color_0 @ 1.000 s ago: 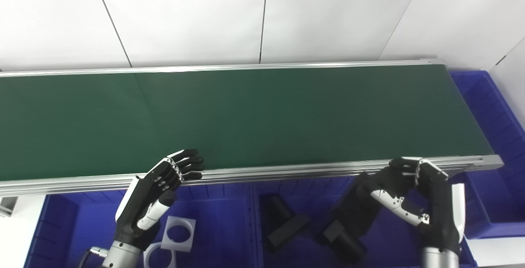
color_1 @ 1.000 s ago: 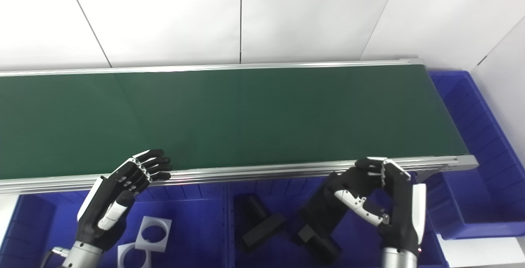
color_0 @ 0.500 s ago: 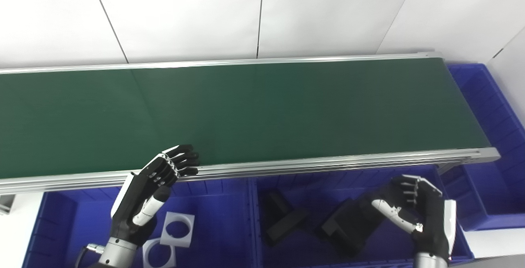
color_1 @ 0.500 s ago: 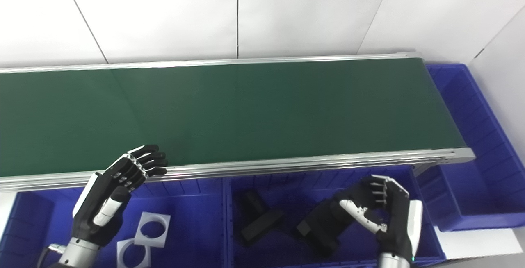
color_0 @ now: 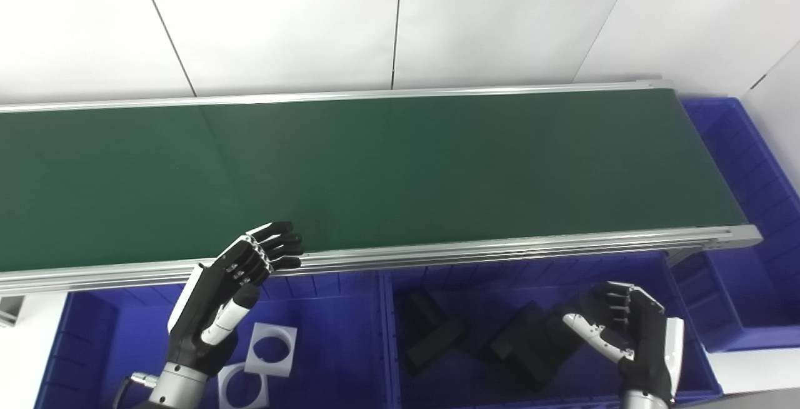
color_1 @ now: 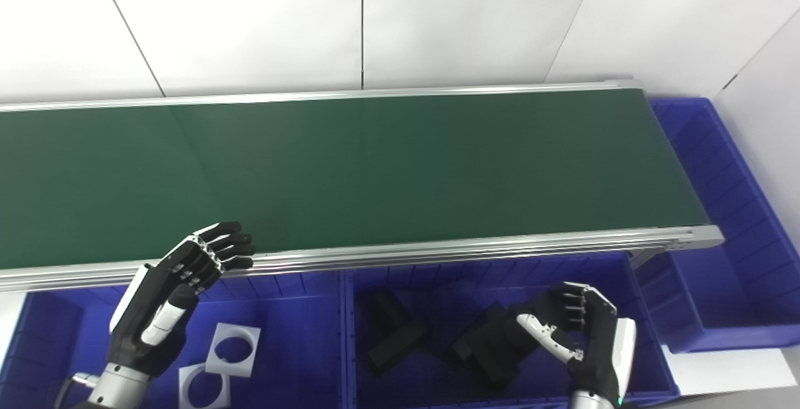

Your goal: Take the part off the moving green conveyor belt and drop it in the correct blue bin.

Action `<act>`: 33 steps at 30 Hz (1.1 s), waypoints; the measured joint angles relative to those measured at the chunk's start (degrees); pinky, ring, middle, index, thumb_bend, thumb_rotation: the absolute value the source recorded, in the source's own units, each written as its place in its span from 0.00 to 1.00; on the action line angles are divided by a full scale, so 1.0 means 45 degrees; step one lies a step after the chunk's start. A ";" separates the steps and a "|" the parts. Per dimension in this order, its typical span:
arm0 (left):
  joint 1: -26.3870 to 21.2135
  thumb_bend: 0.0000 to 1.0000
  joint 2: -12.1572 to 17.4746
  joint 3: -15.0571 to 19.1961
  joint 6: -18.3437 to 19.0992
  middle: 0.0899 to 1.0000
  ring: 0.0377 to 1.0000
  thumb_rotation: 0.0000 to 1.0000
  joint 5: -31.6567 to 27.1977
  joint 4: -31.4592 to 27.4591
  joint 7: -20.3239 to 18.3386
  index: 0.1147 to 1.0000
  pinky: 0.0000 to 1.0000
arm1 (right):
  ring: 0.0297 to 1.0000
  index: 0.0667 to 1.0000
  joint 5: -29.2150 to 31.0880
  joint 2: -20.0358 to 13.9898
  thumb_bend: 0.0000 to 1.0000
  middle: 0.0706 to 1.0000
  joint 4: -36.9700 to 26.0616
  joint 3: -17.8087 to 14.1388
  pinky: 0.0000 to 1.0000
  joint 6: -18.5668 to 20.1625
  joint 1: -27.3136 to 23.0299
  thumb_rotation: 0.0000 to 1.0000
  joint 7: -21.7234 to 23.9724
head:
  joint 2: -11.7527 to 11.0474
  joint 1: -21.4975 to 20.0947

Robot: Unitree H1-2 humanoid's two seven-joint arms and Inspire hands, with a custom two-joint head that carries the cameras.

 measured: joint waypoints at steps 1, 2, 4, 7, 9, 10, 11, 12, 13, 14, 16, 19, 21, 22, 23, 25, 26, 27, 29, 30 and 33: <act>0.0000 0.82 0.0000 0.0002 0.0004 0.72 0.72 0.69 0.0000 -0.0001 0.0000 0.74 0.69 | 0.41 0.47 -0.0001 0.0000 0.52 0.45 0.0079 -0.0001 0.38 -0.0012 -0.0013 0.00 -0.0080 | -0.0019 0.0019; 0.0001 0.82 0.0000 0.0002 0.0017 0.72 0.72 0.69 0.0001 -0.0003 0.0000 0.74 0.69 | 0.41 0.47 -0.0003 -0.0003 0.52 0.45 0.0134 -0.0001 0.37 -0.0025 -0.0022 0.00 -0.0120 | -0.0020 0.0020; 0.0001 0.81 -0.0001 -0.0001 0.0063 0.72 0.72 0.70 0.0004 -0.0007 0.0000 0.74 0.69 | 0.40 0.48 0.0041 -0.0010 0.52 0.45 0.0208 -0.0003 0.37 -0.0091 -0.0029 0.00 -0.0191 | -0.0020 0.0039; 0.0000 0.81 0.0000 -0.0002 0.0070 0.72 0.72 0.70 0.0011 -0.0016 -0.0001 0.74 0.69 | 0.40 0.49 0.0264 -0.0025 0.52 0.46 0.0282 -0.0006 0.38 -0.0351 -0.0021 0.00 -0.0211 | -0.0020 0.0059; 0.0001 0.80 -0.0001 -0.0004 0.0072 0.72 0.71 0.69 0.0011 -0.0024 -0.0002 0.74 0.69 | 0.51 0.49 0.0408 -0.0070 0.52 0.45 0.0280 0.0021 0.48 -0.0403 -0.0008 0.00 -0.0135 | -0.0020 0.0059; 0.0001 0.80 -0.0001 -0.0004 0.0075 0.72 0.72 0.69 0.0011 -0.0024 -0.0002 0.74 0.69 | 0.60 0.62 0.0581 -0.0129 0.63 0.56 0.0249 0.0058 0.56 -0.0397 0.0022 0.05 0.0060 | -0.0039 0.0078; 0.0000 0.81 -0.0001 -0.0006 0.0076 0.72 0.72 0.69 0.0011 -0.0024 -0.0003 0.74 0.69 | 0.66 0.70 0.0749 -0.0211 0.70 0.63 0.0178 0.0116 0.61 -0.0390 0.0045 0.09 0.0332 | -0.0039 0.0078; -0.0002 0.80 -0.0002 -0.0008 0.0076 0.72 0.72 0.70 0.0010 -0.0024 -0.0004 0.74 0.69 | 0.77 0.81 0.0859 -0.0324 0.75 0.78 0.0026 0.0234 0.72 -0.0308 0.0086 0.18 0.0571 | -0.0039 0.0078; -0.0001 0.80 -0.0002 -0.0007 0.0076 0.72 0.72 0.70 0.0011 -0.0023 -0.0007 0.74 0.69 | 0.82 0.85 0.0854 -0.0424 0.77 0.84 -0.0119 0.0331 0.77 -0.0190 0.0121 0.23 0.0797 | -0.0039 0.0078; 0.0000 0.80 -0.0002 -0.0009 0.0075 0.72 0.72 0.70 0.0011 -0.0023 -0.0012 0.74 0.69 | 0.86 0.89 0.0824 -0.0521 0.79 0.89 -0.0311 0.0451 0.80 0.0036 0.0155 0.28 0.0987 | -0.0058 0.0155; 0.0000 0.80 -0.0003 -0.0012 0.0075 0.72 0.72 0.70 0.0013 -0.0022 -0.0018 0.74 0.69 | 0.92 0.95 0.0746 -0.0683 0.81 0.96 -0.0517 0.0593 0.84 0.0402 0.0175 0.35 0.1317 | -0.0059 0.0156; -0.0001 0.81 -0.0009 -0.0014 0.0075 0.72 0.72 0.70 0.0019 -0.0023 -0.0018 0.74 0.69 | 0.95 0.98 0.0825 -0.0849 0.81 0.99 -0.0692 0.0714 0.86 0.1022 0.0168 0.40 0.1762 | -0.0078 0.0156; 0.0000 0.81 -0.0013 -0.0012 0.0075 0.72 0.72 0.70 0.0020 -0.0022 -0.0018 0.74 0.69 | 0.95 0.98 0.0856 -0.0875 0.82 0.98 -0.0866 0.0768 0.86 0.1126 0.0170 0.41 0.1868 | -0.0078 0.0156; 0.0000 0.81 -0.0013 -0.0017 0.0075 0.72 0.72 0.70 0.0023 -0.0023 -0.0018 0.74 0.69 | 0.94 0.98 0.0849 -0.0880 0.83 0.98 -0.0897 0.0786 0.87 0.1164 0.0164 0.41 0.1903 | -0.0078 0.0156; 0.0001 0.81 -0.0014 -0.0021 0.0075 0.72 0.72 0.70 0.0027 -0.0023 -0.0018 0.74 0.69 | 0.94 0.98 0.0837 -0.0883 0.83 0.98 -0.0923 0.0799 0.87 0.1201 0.0157 0.41 0.1918 | -0.0078 0.0156; 0.0001 0.81 -0.0015 -0.0020 0.0075 0.72 0.72 0.70 0.0029 -0.0023 -0.0018 0.74 0.69 | 0.93 0.97 0.0817 -0.0882 0.83 0.97 -0.1000 0.0806 0.85 0.1281 0.0164 0.41 0.1929 | -0.0098 0.0195; 0.0001 0.81 -0.0015 -0.0020 0.0075 0.72 0.72 0.70 0.0031 -0.0023 -0.0018 0.74 0.69 | 0.92 0.96 0.0795 -0.0882 0.83 0.96 -0.1062 0.0807 0.85 0.1293 0.0168 0.41 0.1929 | -0.0117 0.0195; 0.0000 0.81 -0.0015 -0.0021 0.0075 0.72 0.72 0.70 0.0031 -0.0023 -0.0018 0.74 0.69 | 0.92 0.96 0.0772 -0.0881 0.82 0.96 -0.1129 0.0807 0.84 0.1293 0.0169 0.41 0.1928 | -0.0117 0.0195; 0.0001 0.81 -0.0015 -0.0024 0.0075 0.72 0.72 0.70 0.0061 -0.0023 -0.0018 0.74 0.69 | 0.88 0.94 0.0644 -0.0873 0.80 0.91 -0.1307 0.0822 0.80 0.1312 0.0194 0.41 0.1926 | -0.0117 0.0195; 0.0001 0.81 -0.0015 -0.0024 0.0075 0.72 0.72 0.70 0.0063 -0.0023 -0.0018 0.74 0.69 | 0.85 0.93 0.0586 -0.0854 0.79 0.89 -0.1441 0.0843 0.75 0.1327 0.0224 0.40 0.1922 | -0.0117 0.0195; 0.0001 0.81 -0.0016 -0.0025 0.0075 0.72 0.72 0.70 0.0067 -0.0023 -0.0018 0.74 0.69 | 0.78 0.90 0.0408 -0.0676 0.76 0.85 -0.2283 0.0946 0.66 0.1341 0.0377 0.39 0.1904 | -0.0117 0.0254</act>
